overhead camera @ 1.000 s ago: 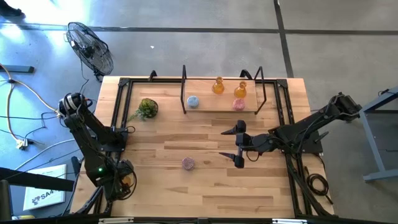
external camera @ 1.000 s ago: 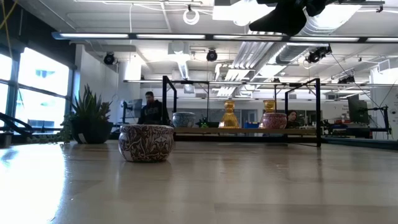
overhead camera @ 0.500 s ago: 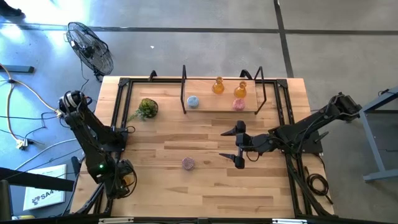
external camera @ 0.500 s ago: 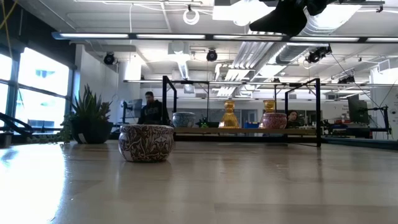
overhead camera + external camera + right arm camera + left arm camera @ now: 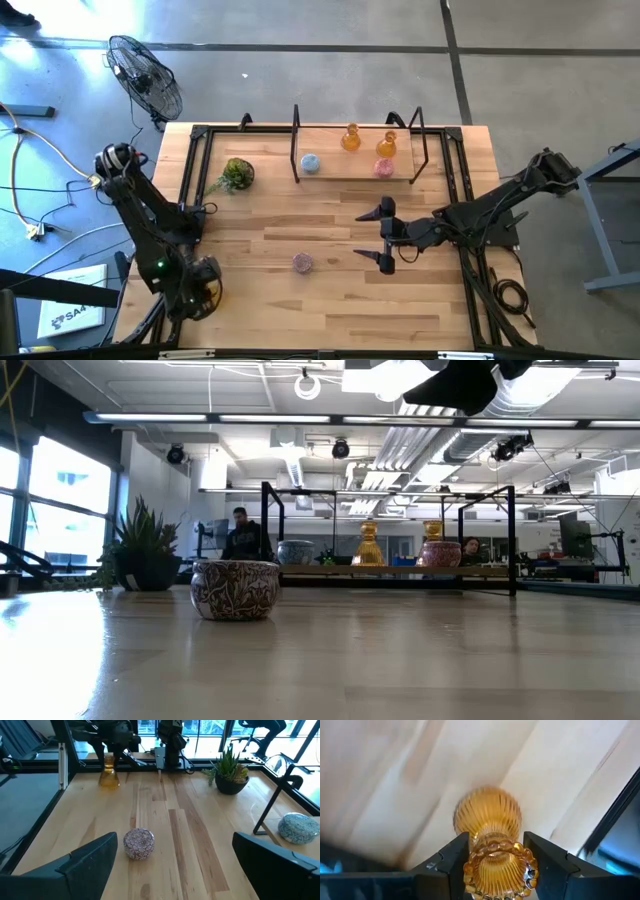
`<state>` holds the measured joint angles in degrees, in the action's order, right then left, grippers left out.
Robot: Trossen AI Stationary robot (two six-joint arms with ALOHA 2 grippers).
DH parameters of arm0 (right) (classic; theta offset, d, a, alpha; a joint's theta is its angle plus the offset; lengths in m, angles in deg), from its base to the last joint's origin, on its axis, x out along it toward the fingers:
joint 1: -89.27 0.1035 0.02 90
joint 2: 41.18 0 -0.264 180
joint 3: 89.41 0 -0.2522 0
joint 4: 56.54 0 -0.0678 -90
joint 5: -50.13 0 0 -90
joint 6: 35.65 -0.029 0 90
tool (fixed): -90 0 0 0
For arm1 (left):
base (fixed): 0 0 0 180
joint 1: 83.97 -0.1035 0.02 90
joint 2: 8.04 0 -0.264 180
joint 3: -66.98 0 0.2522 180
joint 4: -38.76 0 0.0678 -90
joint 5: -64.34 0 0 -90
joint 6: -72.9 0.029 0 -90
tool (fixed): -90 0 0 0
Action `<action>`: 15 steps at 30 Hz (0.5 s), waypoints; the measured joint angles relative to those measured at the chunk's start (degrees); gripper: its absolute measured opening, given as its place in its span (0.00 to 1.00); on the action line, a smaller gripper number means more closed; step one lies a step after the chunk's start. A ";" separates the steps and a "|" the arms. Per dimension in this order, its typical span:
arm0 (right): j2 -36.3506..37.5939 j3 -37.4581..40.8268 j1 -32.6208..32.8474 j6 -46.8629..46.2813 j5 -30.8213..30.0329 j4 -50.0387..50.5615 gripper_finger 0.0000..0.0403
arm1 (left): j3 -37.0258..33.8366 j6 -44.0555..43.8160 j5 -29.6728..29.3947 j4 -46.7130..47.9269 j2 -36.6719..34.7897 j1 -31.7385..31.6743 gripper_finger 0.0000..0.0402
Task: Pick & Place candle stick holders
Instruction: Put the yellow candle holder on the shelf aligned with the other yellow candle holders
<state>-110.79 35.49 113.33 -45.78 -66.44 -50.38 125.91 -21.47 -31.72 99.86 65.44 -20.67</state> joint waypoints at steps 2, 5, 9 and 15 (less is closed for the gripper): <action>0.00 0.00 0.00 0.02 0.00 0.00 0.97 | -0.07 2.47 -5.60 -1.41 -0.81 -0.01 0.40; 0.00 0.00 0.00 0.03 0.02 -0.05 0.97 | -0.28 7.41 -13.43 -3.04 -1.68 -0.43 0.40; 0.00 0.00 0.00 -0.23 0.23 -0.09 0.97 | -0.24 13.55 -15.60 -3.64 -2.68 -3.76 0.42; 0.00 0.00 0.91 -1.35 0.13 -0.04 0.97 | -0.24 25.83 -11.53 -4.35 -2.82 -11.67 0.41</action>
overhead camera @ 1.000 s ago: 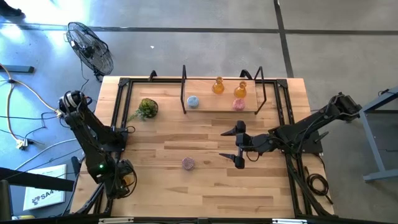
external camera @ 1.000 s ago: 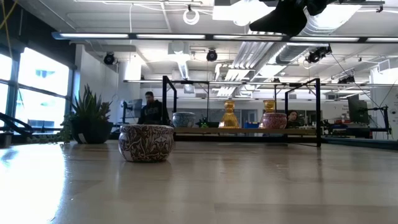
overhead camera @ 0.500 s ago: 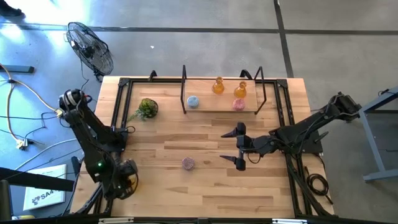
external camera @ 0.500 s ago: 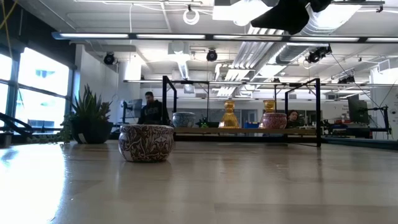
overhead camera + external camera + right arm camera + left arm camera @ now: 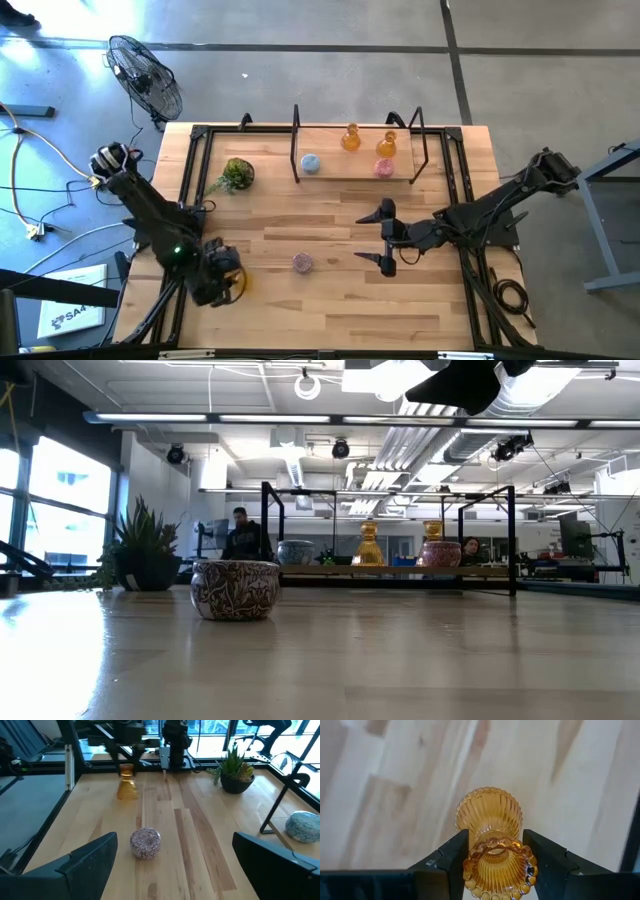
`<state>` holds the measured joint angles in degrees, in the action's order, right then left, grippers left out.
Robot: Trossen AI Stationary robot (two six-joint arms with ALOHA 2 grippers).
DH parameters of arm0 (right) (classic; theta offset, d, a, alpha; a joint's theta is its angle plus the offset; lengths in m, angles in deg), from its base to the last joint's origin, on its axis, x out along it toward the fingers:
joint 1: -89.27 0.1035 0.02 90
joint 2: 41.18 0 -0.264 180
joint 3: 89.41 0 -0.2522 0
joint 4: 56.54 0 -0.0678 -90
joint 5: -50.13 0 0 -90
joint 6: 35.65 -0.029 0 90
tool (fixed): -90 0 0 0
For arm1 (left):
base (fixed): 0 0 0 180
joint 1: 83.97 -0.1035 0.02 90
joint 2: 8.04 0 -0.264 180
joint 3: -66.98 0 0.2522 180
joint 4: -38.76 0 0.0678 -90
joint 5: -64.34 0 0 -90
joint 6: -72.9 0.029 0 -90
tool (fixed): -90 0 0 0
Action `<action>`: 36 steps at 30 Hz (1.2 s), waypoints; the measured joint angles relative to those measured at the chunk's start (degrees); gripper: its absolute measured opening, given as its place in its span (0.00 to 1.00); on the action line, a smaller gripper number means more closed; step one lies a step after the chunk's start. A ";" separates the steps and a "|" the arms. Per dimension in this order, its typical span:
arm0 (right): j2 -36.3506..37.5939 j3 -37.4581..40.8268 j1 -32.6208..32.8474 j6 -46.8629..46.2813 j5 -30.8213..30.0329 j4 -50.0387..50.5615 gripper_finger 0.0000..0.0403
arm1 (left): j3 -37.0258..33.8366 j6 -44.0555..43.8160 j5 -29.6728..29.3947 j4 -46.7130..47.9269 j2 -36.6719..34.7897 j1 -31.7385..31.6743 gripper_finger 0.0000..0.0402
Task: Pick & Place candle stick holders
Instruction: Put the yellow candle holder on the shelf aligned with the other yellow candle holders
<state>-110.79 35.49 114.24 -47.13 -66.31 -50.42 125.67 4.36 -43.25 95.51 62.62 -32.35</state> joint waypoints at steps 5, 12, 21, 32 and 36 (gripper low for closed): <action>0.00 0.00 1.34 0.20 -0.04 0.00 0.97 | 0.07 11.68 3.27 -0.85 -1.10 -8.65 0.41; 0.00 0.00 3.63 1.16 -4.20 0.02 0.97 | 0.11 31.90 13.78 -10.28 -3.34 -21.40 0.41; 0.00 0.00 5.97 1.46 -6.37 0.08 0.97 | 0.17 50.91 26.78 -18.20 -3.49 -39.21 0.41; 0.00 -0.02 7.39 1.48 -9.84 0.54 0.97 | 2.59 71.98 47.47 -33.35 -2.08 -56.65 0.41; 0.00 -0.02 7.46 1.42 -10.84 0.80 0.97 | 7.61 77.76 46.63 -31.43 -0.17 -62.35 0.41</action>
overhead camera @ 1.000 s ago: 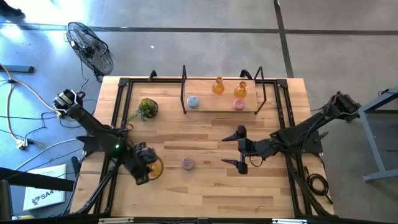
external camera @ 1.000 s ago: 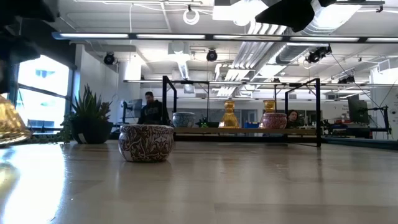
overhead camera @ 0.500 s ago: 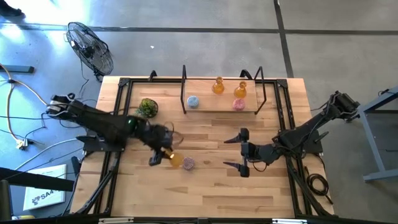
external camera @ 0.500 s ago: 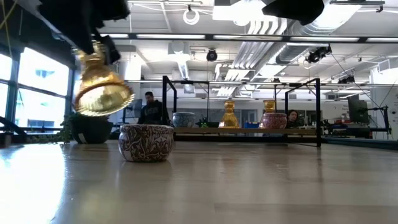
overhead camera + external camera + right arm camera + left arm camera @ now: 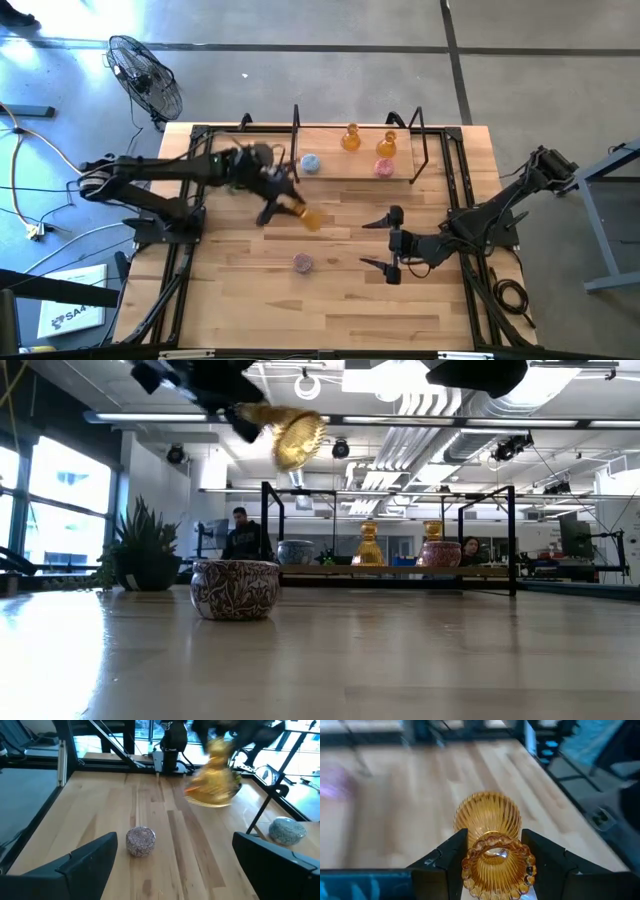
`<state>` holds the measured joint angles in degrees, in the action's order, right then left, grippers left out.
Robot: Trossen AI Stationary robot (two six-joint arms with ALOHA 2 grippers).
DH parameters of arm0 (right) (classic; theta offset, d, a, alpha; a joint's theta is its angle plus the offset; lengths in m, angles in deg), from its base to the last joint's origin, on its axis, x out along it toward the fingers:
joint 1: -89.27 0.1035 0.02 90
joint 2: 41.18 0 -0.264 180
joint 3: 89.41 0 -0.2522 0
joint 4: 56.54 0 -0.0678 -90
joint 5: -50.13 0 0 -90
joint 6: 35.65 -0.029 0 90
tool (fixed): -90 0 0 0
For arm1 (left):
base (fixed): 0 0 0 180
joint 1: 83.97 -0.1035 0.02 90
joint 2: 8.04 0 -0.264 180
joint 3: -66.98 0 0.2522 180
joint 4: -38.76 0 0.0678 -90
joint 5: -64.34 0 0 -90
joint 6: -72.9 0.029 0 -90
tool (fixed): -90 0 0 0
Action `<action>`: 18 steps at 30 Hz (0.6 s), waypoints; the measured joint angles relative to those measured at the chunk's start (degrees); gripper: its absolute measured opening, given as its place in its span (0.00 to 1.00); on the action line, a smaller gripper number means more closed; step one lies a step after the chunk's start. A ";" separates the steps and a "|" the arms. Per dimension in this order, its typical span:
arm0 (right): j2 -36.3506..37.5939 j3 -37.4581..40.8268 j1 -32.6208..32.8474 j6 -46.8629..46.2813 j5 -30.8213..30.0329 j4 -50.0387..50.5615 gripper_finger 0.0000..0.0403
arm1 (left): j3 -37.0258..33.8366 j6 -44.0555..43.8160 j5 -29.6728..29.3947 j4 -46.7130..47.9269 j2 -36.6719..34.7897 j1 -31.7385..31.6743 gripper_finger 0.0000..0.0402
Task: Pick & Place candle stick holders
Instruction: Put the yellow candle holder on the shelf aligned with the other yellow candle holders
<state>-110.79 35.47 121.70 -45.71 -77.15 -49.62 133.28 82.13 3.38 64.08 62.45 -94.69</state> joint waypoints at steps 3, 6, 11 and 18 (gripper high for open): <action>0.00 0.00 0.00 -0.02 0.00 0.25 0.97 | 5.48 5.12 0.19 3.90 2.11 -4.46 0.41; 0.00 0.00 0.00 -0.04 -0.02 0.21 0.97 | 12.96 9.44 -1.35 9.38 5.26 -8.73 0.41; 0.00 0.00 -0.02 0.00 -0.13 0.24 0.97 | 28.65 15.44 -3.64 23.43 13.52 -14.95 0.41; 0.00 0.00 -0.17 0.02 -1.09 1.54 0.97 | 49.09 20.53 -8.68 41.55 27.37 -21.00 0.42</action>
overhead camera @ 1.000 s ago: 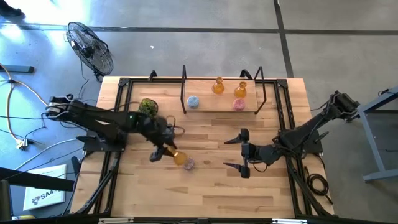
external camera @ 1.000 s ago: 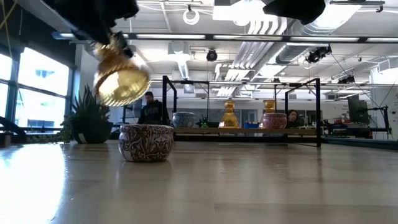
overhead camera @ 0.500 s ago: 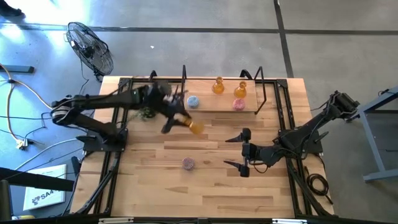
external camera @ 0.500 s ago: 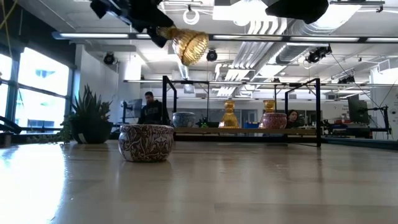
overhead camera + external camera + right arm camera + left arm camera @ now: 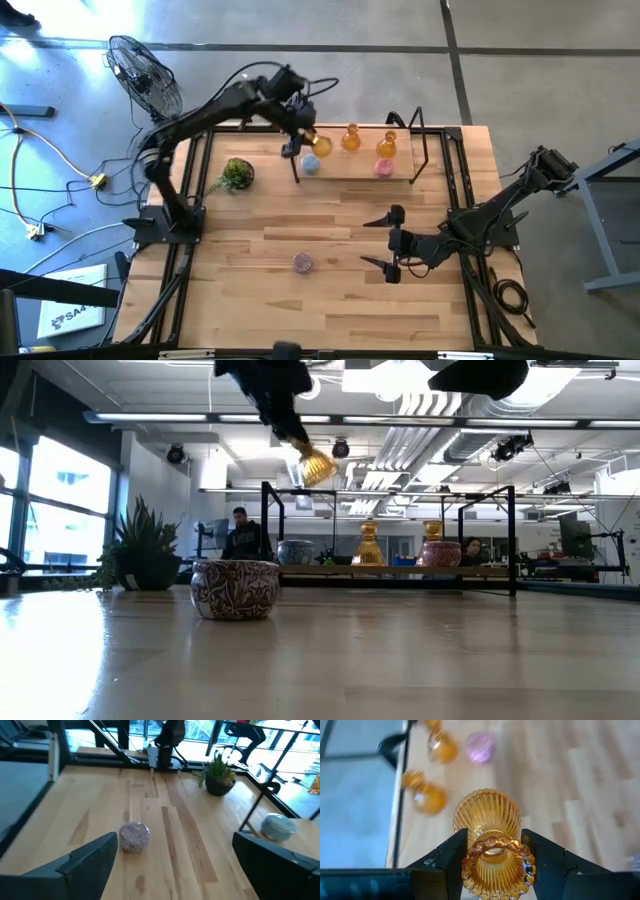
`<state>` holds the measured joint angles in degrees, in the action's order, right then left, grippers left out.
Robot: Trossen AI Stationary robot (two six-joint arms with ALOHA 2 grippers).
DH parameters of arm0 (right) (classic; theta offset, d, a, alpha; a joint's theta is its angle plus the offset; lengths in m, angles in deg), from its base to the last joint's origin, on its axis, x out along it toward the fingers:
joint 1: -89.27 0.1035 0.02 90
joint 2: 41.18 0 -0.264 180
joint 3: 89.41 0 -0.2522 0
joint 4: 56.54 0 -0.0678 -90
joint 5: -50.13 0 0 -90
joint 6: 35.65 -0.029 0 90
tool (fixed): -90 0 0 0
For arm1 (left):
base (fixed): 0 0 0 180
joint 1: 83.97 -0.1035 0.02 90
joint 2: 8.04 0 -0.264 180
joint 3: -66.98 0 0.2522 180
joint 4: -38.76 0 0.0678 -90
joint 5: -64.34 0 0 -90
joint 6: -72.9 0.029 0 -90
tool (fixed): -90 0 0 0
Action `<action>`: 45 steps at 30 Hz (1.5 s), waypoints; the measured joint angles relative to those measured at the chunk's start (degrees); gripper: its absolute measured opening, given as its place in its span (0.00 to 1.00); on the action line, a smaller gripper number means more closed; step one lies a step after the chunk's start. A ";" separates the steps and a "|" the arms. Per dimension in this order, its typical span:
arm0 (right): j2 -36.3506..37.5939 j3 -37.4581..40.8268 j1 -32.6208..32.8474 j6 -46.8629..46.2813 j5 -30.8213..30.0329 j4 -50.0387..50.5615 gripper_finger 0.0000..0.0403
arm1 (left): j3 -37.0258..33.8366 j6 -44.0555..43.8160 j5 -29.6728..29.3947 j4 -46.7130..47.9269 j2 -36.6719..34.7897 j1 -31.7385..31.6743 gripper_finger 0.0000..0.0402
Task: Pick & Place candle stick holders
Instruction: Put the yellow candle holder on the shelf aligned with the other yellow candle holders
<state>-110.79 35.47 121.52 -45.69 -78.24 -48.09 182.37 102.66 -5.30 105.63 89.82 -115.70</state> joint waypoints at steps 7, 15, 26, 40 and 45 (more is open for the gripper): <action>0.00 0.00 -0.02 0.00 -2.80 2.70 0.97 | 12.66 1.75 -6.05 10.71 10.71 -4.07 0.42; 0.00 0.00 -0.73 1.18 -3.51 3.02 0.97 | 15.15 3.28 -6.60 10.89 16.82 -7.11 0.42; 0.00 0.00 -4.23 1.55 -3.24 4.60 0.97 | 15.17 6.25 -5.68 7.89 21.71 -8.02 0.42; 0.00 0.00 -6.97 1.53 -0.10 5.95 0.97 | 15.12 7.49 -5.75 8.11 24.81 -8.02 0.42; 0.00 0.00 -7.17 1.53 -0.02 6.50 0.97 | 15.12 7.08 -5.89 7.93 24.81 -7.62 0.43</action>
<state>-110.79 35.47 114.35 -44.16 -78.26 -41.59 197.49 109.74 -11.20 113.56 114.63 -123.32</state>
